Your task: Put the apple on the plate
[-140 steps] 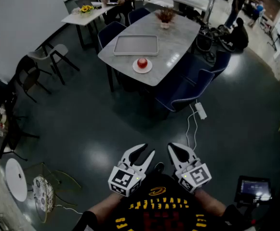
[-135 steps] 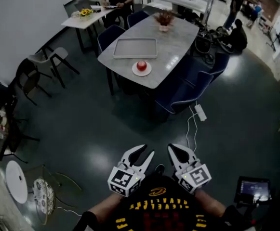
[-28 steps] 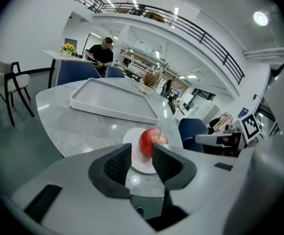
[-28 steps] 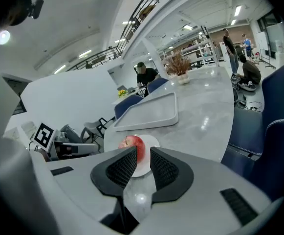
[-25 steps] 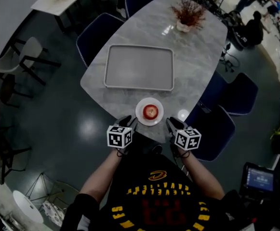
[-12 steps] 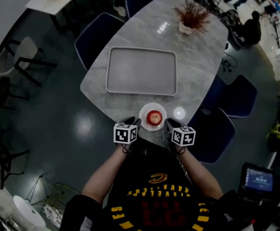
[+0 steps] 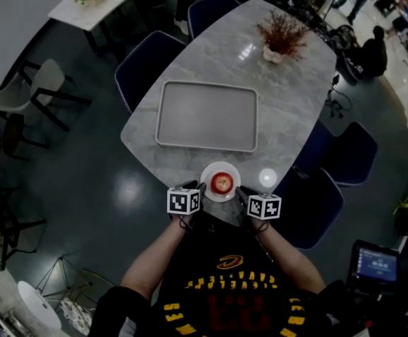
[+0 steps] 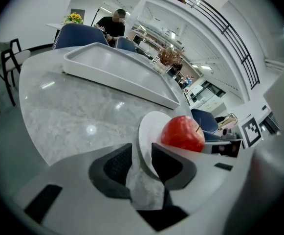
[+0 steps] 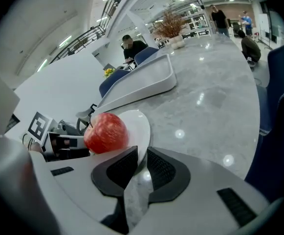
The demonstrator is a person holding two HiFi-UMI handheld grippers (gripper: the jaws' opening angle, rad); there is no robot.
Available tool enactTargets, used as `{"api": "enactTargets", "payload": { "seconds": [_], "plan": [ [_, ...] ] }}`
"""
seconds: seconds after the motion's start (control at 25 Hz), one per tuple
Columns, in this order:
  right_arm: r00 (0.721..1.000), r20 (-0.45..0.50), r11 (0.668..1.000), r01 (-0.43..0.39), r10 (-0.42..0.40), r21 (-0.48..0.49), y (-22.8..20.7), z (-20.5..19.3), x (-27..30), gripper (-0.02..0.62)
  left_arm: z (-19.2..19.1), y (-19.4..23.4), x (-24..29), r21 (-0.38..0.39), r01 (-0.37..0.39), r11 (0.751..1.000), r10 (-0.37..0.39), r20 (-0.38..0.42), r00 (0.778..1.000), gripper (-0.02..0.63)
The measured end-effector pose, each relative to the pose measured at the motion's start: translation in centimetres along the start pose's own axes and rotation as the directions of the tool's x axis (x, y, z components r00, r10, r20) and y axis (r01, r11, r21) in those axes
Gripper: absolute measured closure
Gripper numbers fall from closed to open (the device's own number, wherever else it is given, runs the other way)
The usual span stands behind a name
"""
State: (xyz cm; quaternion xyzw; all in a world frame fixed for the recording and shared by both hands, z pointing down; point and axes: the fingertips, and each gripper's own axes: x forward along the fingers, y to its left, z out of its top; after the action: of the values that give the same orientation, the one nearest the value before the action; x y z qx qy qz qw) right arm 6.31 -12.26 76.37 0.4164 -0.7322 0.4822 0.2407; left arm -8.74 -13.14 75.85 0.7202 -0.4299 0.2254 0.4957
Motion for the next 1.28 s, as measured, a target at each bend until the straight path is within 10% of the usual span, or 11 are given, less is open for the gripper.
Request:
{"api": "enactTargets", "payload": {
  "seconds": [0.68, 1.28],
  "plan": [
    [0.98, 0.005, 0.954, -0.193, 0.197, 0.229, 1.3, 0.4, -0.3, 0.563, -1.5, 0.7, -1.2, -0.234, -0.024, 0.972, 0.032, 0.029, 0.999, 0.554],
    [0.937, 0.136, 0.899, -0.347, 0.322, 0.265, 5.6, 7.2, -4.0, 0.565, 5.6, -1.9, -7.1, -0.347, 0.17, 0.922, -0.076, 0.267, 0.961, 0.569]
  ]
}}
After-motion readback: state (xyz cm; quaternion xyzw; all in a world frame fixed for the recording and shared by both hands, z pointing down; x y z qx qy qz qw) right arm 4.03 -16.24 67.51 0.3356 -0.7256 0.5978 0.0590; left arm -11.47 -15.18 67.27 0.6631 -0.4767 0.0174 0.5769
